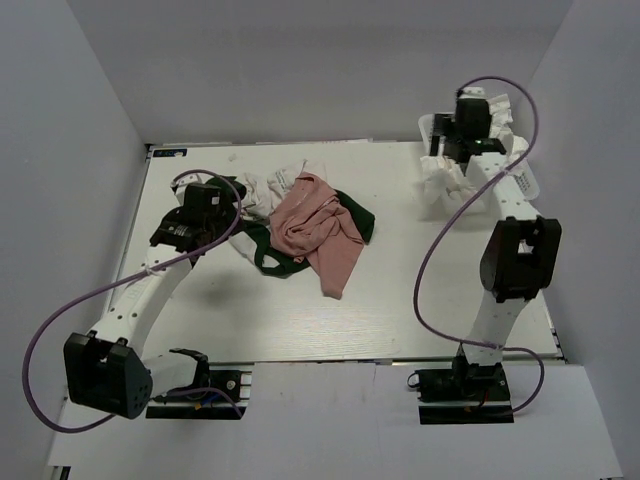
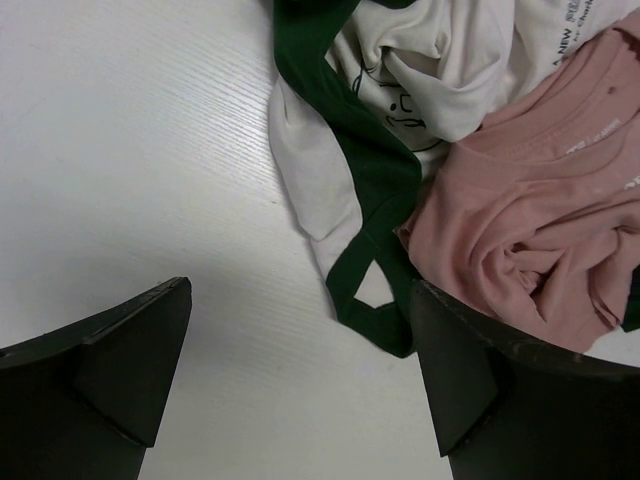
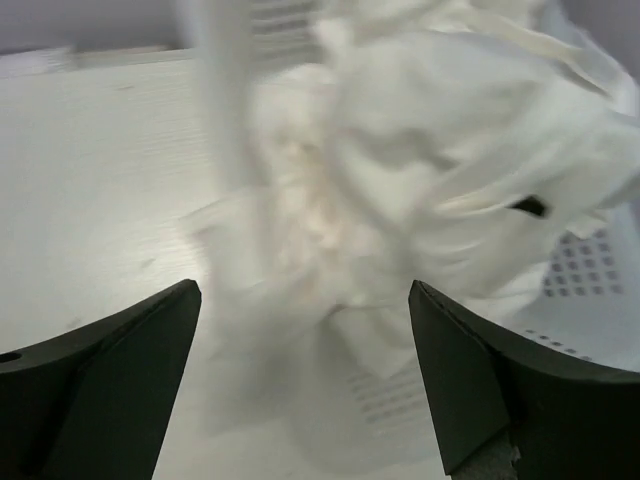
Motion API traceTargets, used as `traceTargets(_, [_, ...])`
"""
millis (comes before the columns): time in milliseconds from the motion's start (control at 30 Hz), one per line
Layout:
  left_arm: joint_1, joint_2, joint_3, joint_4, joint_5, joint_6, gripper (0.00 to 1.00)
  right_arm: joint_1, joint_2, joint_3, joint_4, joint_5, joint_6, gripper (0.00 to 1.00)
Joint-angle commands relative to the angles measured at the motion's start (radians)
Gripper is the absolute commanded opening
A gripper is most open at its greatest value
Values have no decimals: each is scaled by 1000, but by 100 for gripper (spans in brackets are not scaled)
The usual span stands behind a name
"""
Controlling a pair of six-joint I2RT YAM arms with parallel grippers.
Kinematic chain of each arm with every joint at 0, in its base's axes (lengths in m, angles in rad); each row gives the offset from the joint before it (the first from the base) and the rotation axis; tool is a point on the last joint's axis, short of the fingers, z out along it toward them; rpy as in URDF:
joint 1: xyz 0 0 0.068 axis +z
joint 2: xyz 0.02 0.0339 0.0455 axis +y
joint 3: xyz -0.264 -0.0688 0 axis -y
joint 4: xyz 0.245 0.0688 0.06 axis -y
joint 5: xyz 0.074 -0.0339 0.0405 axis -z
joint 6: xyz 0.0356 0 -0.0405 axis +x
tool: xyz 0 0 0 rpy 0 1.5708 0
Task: Fold and stack the t-shirts
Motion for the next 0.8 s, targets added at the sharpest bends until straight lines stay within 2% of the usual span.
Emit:
traceTargets(0, [3,-67,-13,-29,24,-50,100,183,-186,-71,26,-131,-136,90])
traceTargets(100, [3,-77,-13,-96,10,-116,100,326,-221,-169,6,-204,-133,90])
traceTargets(167, [3,-86,-13,-125,10,-154,100,446,-240,-253,90,-250,-136,90])
traceTargets(200, [3,-86,-13,-136,10,-154,100,480,-234,-296,113,-256,-148,90])
traceTargets(233, [3,-95,-24,-136,21,-154,100,567,-225,-324,165,-263,-148,90])
traceTargets(333, [3,-126,-44,-159,33,-168,100,668,-156,-333,196,-266,-147,90])
traceTargets(533, [3,-198,-88,-169,53,-177,100,762,-14,-335,237,-348,-100,90])
traceTargets(667, [3,-224,-108,-159,64,-177,100,805,96,-304,231,-342,-73,90])
traceTargets(700, [3,-224,-108,-159,64,-177,100,808,119,-300,230,-332,-59,88])
traceTargets(733, [3,-224,-108,-150,76,-177,100,813,124,-283,234,-332,-48,82])
traceTargets(767, [3,-224,-108,-150,76,-177,100,811,131,-280,240,-301,-44,53])
